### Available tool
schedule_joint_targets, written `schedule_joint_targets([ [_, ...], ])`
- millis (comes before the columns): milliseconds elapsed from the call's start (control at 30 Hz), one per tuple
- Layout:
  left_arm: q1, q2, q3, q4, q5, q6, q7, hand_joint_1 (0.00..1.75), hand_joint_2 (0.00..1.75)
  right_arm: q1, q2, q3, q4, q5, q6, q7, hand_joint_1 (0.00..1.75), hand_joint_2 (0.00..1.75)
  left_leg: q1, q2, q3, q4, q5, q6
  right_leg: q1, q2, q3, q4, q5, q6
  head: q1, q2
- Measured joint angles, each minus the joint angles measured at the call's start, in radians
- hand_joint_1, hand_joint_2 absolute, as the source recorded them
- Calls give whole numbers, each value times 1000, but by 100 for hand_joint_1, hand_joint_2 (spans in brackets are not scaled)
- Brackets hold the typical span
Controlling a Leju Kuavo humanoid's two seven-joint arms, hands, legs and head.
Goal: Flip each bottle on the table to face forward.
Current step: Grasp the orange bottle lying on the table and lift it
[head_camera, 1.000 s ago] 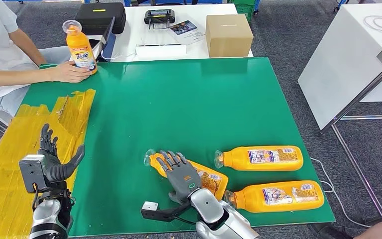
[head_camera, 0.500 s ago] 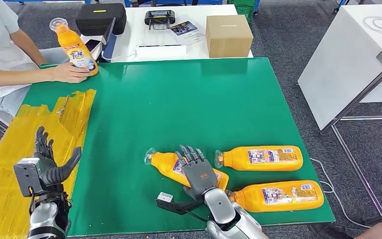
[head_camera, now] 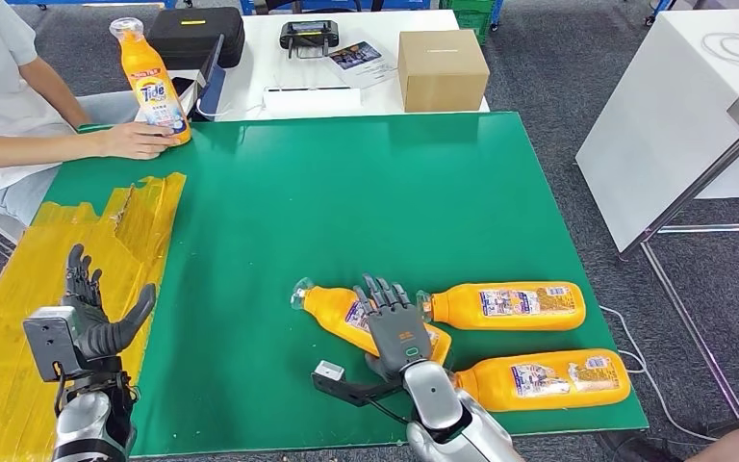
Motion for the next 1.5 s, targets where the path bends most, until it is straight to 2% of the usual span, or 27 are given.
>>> schedule_joint_targets([
  [467, -1, -8, 6, -2, 0, -10, 12, 0, 175, -28, 0, -30, 39, 4, 26, 27, 0, 175, 0, 0, 3, 0, 0, 0, 0, 0, 2, 0, 0, 0, 0, 0],
  [600, -8, -10, 3, 0, 0, -12, 17, 0, 175, -63, 6, -40, 81, -19, 31, 5, 0, 175, 0, 1, 4, 0, 0, 0, 0, 0, 3, 0, 0, 0, 0, 0],
  [633, -10, -11, 0, 1, 0, -12, 18, 0, 175, -74, 9, -45, 94, -29, 36, -2, 10, 175, 0, 1, 5, 0, 0, 0, 0, 0, 4, 0, 0, 0, 0, 0],
  [667, -13, -11, -2, 2, 0, -12, 19, 0, 175, -83, 11, -49, 106, -37, 40, -9, 35, 175, 0, 1, 6, 0, 0, 0, 0, 0, 5, 0, 0, 0, 0, 0],
  [733, -17, -13, -4, 4, -1, -13, 20, 0, 175, -99, 16, -55, 127, -48, 49, -18, 108, 175, 0, 1, 7, 0, 0, 0, 0, 0, 6, 0, 0, 0, 0, 0],
  [767, -20, -13, -5, 6, -1, -13, 20, 0, 175, -106, 19, -57, 139, -54, 54, -25, 138, 175, 0, 1, 7, 0, 0, 0, 0, 0, 6, 0, 0, 0, 0, 0],
  [800, -22, -14, -6, 8, -1, -12, 21, 0, 175, -113, 22, -58, 153, -63, 60, -34, 152, 175, 0, 1, 7, 0, 0, 0, 0, 0, 6, 0, 0, 0, 0, 0],
  [833, -24, -14, -8, 10, -1, -12, 21, 0, 175, -121, 25, -60, 167, -74, 66, -45, 158, 175, 0, 1, 7, 0, 0, 0, 0, 0, 6, 0, 0, 0, 0, 0],
  [1133, -39, -15, -25, 30, -14, 14, 20, 0, 175, -197, 39, -69, 277, -233, 116, -175, 160, 175, 0, 6, 15, -1, -2, -1, 0, 6, 6, -1, 0, 0, 0, 0],
  [1333, -45, -15, -37, 43, -17, 29, 14, 0, 175, -226, 41, -74, 315, -306, 136, -223, 155, 175, 0, 7, 19, -1, -2, -1, 0, 8, 4, -1, 0, -1, 0, 0],
  [1500, -51, -15, -55, 53, -23, 51, 10, 0, 175, -248, 41, -75, 340, -392, 155, -261, 161, 175, 1, 9, 21, -1, -3, -1, 1, 10, 7, -1, 0, -1, 0, 0],
])
